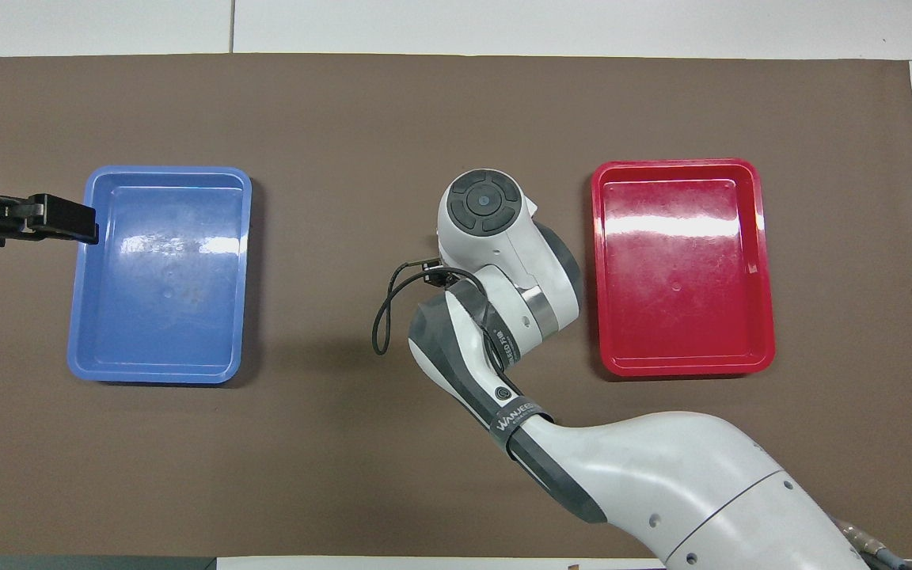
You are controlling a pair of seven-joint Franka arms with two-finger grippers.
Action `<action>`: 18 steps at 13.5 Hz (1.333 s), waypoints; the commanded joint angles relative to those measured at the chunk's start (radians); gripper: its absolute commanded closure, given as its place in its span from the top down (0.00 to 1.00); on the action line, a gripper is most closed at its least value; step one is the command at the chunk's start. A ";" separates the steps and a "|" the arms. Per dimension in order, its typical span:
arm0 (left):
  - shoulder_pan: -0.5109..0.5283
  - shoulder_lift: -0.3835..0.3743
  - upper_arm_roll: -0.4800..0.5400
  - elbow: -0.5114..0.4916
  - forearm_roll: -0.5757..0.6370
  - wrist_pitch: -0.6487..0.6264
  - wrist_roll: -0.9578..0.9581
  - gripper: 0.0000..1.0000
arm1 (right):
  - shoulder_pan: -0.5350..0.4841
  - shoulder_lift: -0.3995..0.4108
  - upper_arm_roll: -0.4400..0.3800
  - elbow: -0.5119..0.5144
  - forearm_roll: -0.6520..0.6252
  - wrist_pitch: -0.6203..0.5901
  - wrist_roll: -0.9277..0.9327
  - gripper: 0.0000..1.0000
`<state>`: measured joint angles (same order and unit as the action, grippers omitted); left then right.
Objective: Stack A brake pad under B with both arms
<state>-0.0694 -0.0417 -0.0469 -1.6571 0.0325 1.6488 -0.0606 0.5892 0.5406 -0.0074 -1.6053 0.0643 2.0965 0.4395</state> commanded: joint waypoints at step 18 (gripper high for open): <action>0.016 -0.006 -0.005 -0.009 -0.011 -0.021 0.008 1.00 | -0.011 -0.065 0.009 -0.076 0.019 0.044 -0.030 1.00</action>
<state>-0.0639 -0.0411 -0.0465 -1.6584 0.0325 1.6376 -0.0603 0.5962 0.5018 -0.0026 -1.6884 0.0648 2.1475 0.4249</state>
